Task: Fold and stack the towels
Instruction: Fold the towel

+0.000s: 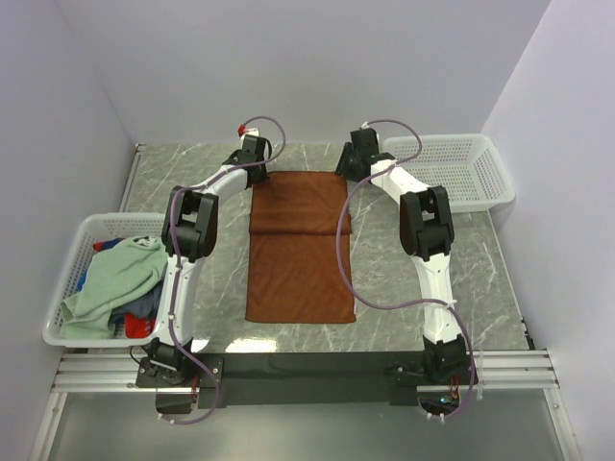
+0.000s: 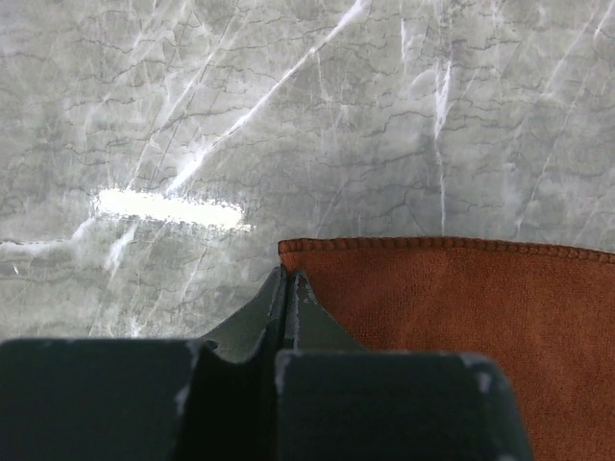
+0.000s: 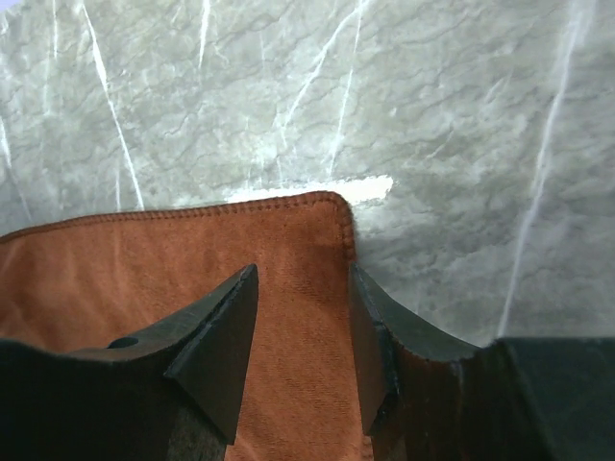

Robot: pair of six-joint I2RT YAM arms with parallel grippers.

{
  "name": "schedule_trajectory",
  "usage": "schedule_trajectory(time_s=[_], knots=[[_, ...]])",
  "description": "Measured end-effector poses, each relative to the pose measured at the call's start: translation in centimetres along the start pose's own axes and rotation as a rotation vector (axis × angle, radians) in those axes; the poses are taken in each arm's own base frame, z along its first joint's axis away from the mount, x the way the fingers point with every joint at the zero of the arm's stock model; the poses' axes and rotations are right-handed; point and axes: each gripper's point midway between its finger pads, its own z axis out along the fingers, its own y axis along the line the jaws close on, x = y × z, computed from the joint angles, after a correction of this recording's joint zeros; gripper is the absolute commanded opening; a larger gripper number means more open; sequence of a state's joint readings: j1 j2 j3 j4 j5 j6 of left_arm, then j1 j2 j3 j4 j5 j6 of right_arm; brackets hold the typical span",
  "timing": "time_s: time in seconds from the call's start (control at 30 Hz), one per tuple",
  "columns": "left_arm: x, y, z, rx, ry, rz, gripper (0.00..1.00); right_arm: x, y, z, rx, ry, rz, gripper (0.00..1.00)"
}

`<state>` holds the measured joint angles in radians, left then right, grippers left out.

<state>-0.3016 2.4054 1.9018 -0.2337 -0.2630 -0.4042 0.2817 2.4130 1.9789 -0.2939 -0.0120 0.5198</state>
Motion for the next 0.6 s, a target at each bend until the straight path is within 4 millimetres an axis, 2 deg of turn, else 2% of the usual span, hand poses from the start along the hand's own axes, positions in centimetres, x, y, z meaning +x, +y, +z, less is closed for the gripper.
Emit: schedule_trajectory(time_s=[0.27,0.6], knots=[[0.0,-0.1,0.0,0.004,0.001,0.0,0.01,1.0,-0.1,0.6,-0.005,0.04,0.054,0.5],[0.1,-0.1,-0.1,0.009,-0.001,-0.003,0.01,0.5,-0.9,0.6,0.048,0.018,0.106,0.5]])
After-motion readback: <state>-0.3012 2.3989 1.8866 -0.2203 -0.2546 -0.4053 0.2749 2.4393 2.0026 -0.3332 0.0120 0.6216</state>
